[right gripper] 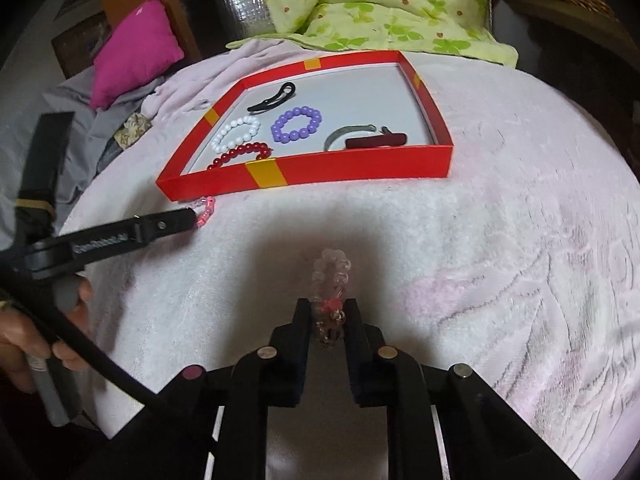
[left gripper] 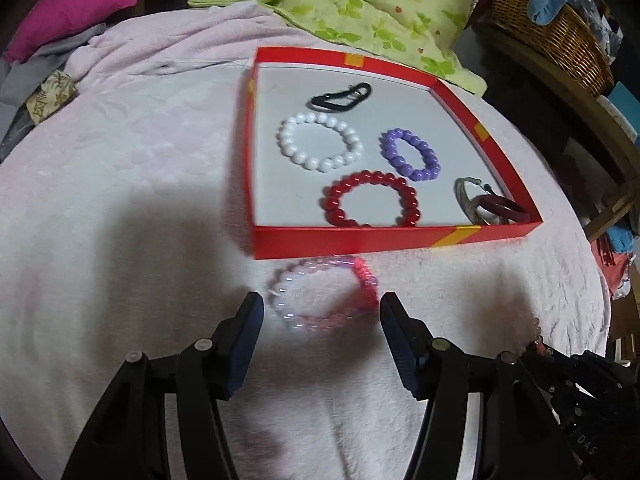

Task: Organize jewelry
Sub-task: 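Grasp the large pink-and-clear bead bracelet with the left tool while the right tool holds its bracelet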

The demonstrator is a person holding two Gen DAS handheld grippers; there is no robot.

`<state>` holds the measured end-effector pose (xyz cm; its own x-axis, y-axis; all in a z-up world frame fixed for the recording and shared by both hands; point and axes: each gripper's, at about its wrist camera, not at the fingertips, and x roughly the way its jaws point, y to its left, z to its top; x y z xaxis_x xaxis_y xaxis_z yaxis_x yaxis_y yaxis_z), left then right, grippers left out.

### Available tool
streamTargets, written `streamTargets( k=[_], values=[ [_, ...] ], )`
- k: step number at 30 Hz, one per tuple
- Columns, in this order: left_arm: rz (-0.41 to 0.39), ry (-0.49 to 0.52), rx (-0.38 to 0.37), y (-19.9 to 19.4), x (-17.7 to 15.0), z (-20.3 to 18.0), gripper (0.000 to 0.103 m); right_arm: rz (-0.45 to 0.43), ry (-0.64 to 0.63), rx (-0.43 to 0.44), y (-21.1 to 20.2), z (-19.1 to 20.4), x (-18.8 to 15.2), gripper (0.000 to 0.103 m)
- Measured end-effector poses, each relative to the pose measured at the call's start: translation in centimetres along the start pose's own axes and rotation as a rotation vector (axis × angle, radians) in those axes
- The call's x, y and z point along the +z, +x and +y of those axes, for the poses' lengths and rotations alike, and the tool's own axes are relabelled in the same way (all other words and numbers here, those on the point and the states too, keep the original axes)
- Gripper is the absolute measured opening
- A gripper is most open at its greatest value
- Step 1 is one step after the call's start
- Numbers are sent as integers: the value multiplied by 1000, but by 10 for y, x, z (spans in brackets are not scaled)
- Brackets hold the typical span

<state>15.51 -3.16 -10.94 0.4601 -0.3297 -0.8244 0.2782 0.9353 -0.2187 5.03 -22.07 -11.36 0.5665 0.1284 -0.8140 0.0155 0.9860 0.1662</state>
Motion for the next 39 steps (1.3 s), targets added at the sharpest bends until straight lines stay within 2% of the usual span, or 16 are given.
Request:
streamTargets(
  k=[2,4,7,13,17,28,35,39],
  values=[
    [-7,13,-12,0,-2,-3,45,-3,10,1,-2,-3,0,18],
    [-17,29,-5,-2,-4,-5,25,2,29,7,-3,-7,1,18],
    [-13,23,-38,-5,-6,-2,11,11,64,25,-3,-13,1,18],
    [-6,71,-121,-19,-15,-11,9,-21,94,55,-10,-17,5,18],
    [-13,117,-139,-29,-21,-20,8,-61,95,81,-18,-15,9,17],
    [-53,153,-184,-60,-30,-26,8,-137,99,179,-32,-8,14,17],
    [-85,154,-191,-74,-29,-22,8,-147,138,222,-35,-15,17,17],
    [-58,174,-132,-65,-31,-21,8,-99,107,164,-27,-14,17,19]
  ],
)
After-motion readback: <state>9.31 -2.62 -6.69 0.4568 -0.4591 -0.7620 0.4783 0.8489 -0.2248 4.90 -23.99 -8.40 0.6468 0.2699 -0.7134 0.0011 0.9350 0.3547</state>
